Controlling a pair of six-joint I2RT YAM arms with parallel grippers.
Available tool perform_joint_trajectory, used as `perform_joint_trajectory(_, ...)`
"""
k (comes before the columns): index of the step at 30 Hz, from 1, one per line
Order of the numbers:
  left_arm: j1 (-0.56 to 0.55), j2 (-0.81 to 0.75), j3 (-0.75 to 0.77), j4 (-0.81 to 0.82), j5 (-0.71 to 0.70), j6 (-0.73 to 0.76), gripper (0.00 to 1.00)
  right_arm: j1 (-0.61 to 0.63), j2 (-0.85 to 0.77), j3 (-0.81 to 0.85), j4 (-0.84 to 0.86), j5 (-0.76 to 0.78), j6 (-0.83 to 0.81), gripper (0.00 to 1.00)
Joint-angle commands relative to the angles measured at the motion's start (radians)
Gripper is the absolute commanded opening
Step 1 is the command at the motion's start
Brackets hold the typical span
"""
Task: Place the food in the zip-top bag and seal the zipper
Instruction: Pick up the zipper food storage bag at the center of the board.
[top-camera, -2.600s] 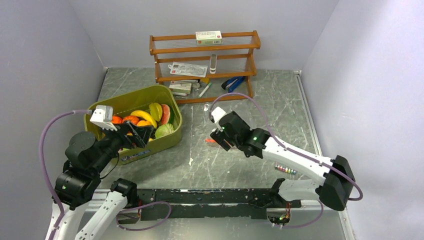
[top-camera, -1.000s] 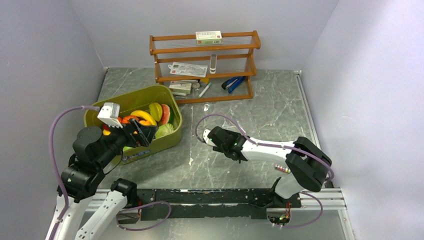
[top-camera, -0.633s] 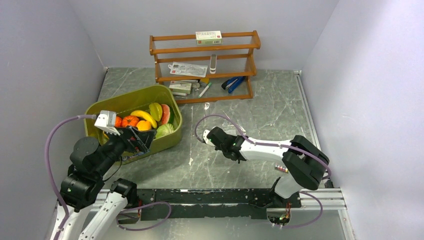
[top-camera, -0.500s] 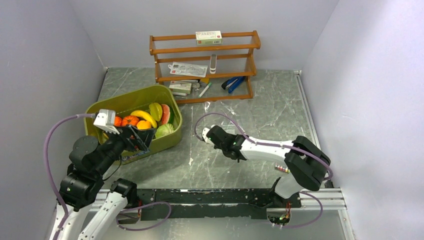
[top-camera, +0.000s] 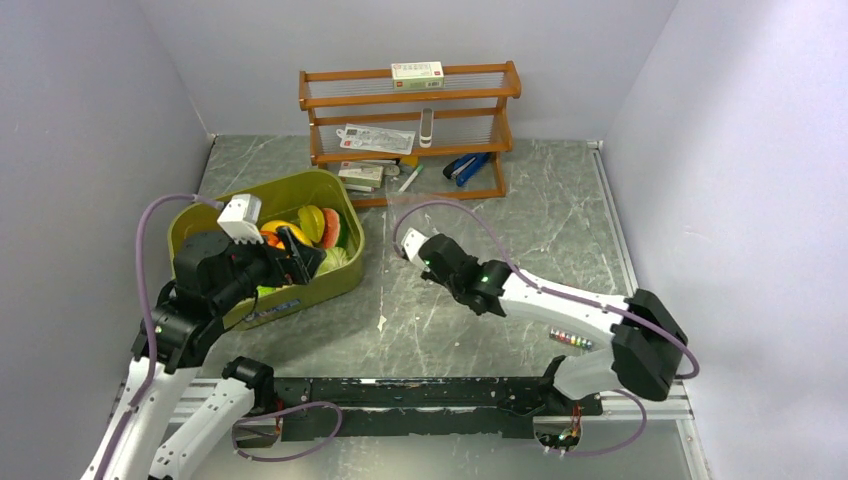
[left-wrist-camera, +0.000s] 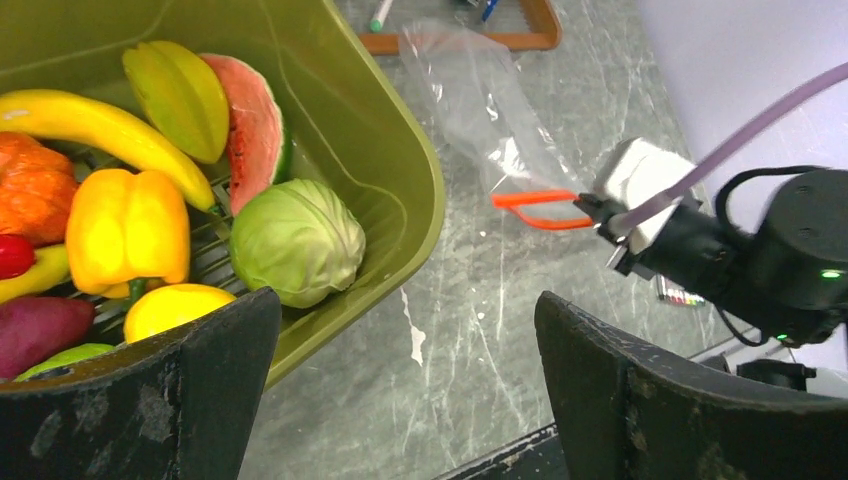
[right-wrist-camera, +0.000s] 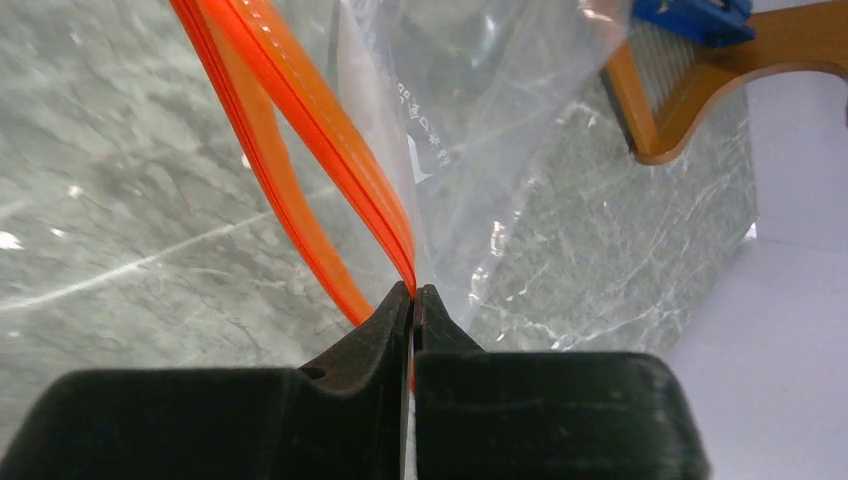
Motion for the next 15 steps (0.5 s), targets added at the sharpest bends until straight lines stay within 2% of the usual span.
perform_joint_trajectory(1,0.009,0.063,0.068,0.016,0.103,-0.013,0.96,0.005,-0.110,0.064,-0.056,-0.059,0.121,0.00)
perform_joint_trajectory(6,0.009,0.082,0.052,0.098,0.187,-0.041,0.96,0.004,-0.180,0.166,-0.157,-0.236,0.222,0.00)
perform_joint_trajectory(10,0.009,0.052,-0.050,0.297,0.313,-0.149,0.96,0.005,-0.203,0.261,-0.203,-0.269,0.353,0.00)
perform_joint_trajectory(15,0.009,0.105,-0.112,0.405,0.406,-0.204,0.96,0.005,-0.261,0.227,-0.174,-0.252,0.536,0.00)
